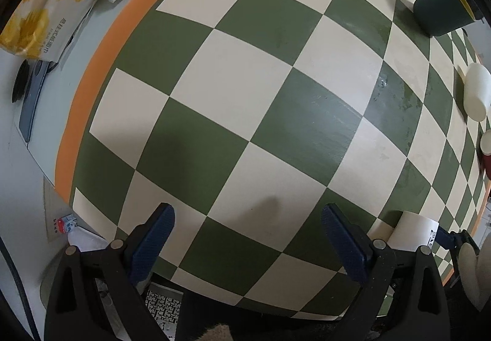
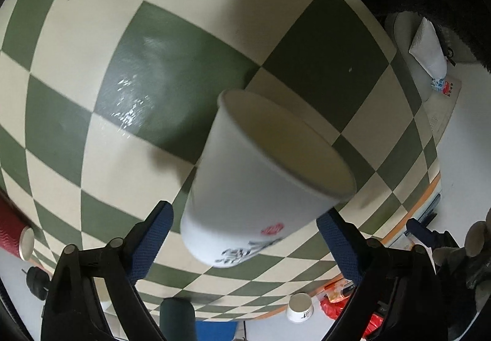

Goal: Flip cup upside down
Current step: 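Grasp the standing paper cup with the right tool and lift it, then rotate the held paper cup with the right tool, rim turning downward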

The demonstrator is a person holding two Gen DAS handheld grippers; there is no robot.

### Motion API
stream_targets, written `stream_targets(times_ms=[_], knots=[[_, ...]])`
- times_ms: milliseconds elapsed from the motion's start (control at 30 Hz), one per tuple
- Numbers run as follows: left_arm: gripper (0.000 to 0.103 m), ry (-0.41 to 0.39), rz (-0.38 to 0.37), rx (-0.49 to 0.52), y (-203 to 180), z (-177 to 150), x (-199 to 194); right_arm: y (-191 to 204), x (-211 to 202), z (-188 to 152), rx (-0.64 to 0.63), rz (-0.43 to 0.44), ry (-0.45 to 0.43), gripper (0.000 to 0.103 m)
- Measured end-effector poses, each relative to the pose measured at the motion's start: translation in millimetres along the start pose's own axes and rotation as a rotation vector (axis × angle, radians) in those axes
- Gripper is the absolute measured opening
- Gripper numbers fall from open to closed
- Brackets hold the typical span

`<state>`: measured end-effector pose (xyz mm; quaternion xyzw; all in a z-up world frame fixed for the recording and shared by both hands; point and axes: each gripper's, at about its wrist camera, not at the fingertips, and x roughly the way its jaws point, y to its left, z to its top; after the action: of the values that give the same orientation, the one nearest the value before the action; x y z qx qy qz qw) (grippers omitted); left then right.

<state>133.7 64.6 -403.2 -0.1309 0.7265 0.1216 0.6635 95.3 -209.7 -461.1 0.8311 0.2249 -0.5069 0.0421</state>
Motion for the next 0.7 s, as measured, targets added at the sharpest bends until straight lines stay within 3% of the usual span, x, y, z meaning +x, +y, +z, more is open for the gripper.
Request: stream_targets(times_ms=[67, 133, 367, 467, 700], knots=[[0.098, 0.002, 0.0, 0.005, 0.0, 1.1, 1.1, -5.7, 5.9, 5.1, 0.011, 0.007, -0.003, 0.093], [0.098, -0.001, 0.006, 0.014, 0.9, -0.4, 1.5, -6.0, 6.1, 12.9, 0.03, 0.013, 0.007, 0.084], [0.098, -0.001, 0.01, 0.038, -17.3, 14.2, -1.3, -14.5, 4.6, 23.3, 0.101, 0.042, 0.023, 0.078], [0.098, -0.007, 0.011, 0.051, -22.8, 15.9, -5.5, -18.7, 4.6, 21.2, 0.141, 0.085, 0.028, 0.069], [0.098, -0.02, 0.021, 0.076, -27.5, 12.5, -14.1, -46.3, 16.9, -2.5, 0.38, 0.166, 0.079, 0.068]])
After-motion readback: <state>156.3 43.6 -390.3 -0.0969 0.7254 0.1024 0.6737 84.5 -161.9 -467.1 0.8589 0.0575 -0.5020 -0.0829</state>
